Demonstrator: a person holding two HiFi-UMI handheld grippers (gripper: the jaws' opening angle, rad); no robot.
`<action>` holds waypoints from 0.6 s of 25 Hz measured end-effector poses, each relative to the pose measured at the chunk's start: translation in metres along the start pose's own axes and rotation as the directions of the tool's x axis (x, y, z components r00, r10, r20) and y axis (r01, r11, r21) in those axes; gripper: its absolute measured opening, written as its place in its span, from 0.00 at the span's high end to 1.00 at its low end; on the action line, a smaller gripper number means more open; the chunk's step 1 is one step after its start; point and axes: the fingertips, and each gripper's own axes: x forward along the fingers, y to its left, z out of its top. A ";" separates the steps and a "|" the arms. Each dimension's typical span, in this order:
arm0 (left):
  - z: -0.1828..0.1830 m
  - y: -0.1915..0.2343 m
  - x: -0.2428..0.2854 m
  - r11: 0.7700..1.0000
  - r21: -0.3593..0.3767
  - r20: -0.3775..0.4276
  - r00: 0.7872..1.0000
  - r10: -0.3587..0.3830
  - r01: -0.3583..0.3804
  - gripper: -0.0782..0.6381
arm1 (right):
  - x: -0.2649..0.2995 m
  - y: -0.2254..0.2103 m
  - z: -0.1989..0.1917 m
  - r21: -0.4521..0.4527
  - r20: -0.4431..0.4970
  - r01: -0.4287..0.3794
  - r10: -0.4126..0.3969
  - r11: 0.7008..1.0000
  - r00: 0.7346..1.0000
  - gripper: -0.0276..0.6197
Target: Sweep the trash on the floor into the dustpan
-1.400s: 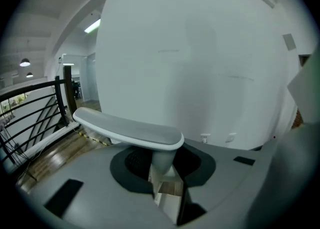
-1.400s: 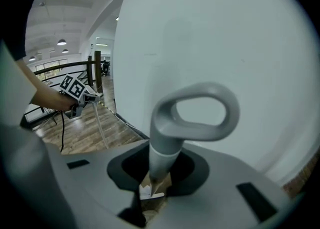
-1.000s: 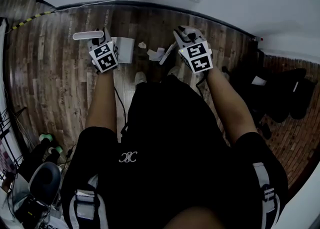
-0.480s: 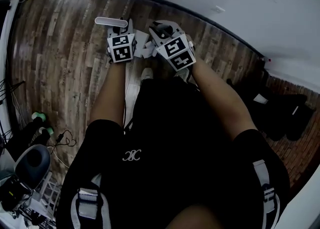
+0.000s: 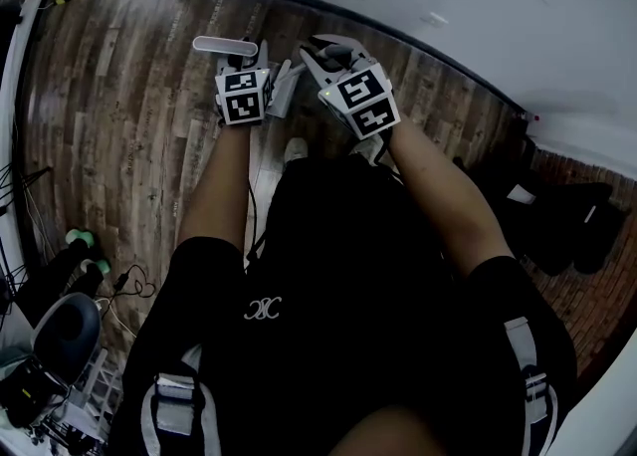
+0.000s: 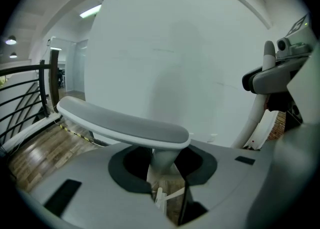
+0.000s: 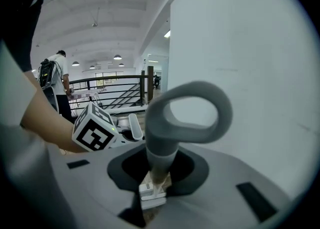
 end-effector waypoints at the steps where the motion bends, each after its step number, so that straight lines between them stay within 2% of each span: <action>1: 0.000 0.001 0.001 1.000 0.005 -0.002 1.000 -0.001 0.001 0.73 | -0.004 -0.003 0.001 0.005 0.004 0.009 -0.009 1.000 1.000 0.83; 7: 0.002 0.000 0.005 0.999 0.033 -0.013 1.000 0.000 0.000 0.73 | -0.040 -0.031 0.013 0.058 0.059 0.089 -0.092 0.994 0.994 0.83; 10: -0.001 0.000 0.006 0.997 0.076 -0.040 0.999 0.018 -0.015 0.74 | -0.060 -0.043 0.017 0.094 0.080 0.124 -0.132 0.988 0.988 0.84; 13: 0.005 0.005 0.003 0.996 0.076 -0.069 0.996 0.060 -0.054 0.76 | -0.078 -0.051 0.018 0.092 0.091 0.144 -0.153 0.985 0.984 0.84; 15: 0.013 -0.001 -0.003 0.996 0.082 -0.072 0.996 0.042 -0.036 0.76 | -0.089 -0.053 0.016 0.077 0.098 0.150 -0.157 0.986 0.983 0.84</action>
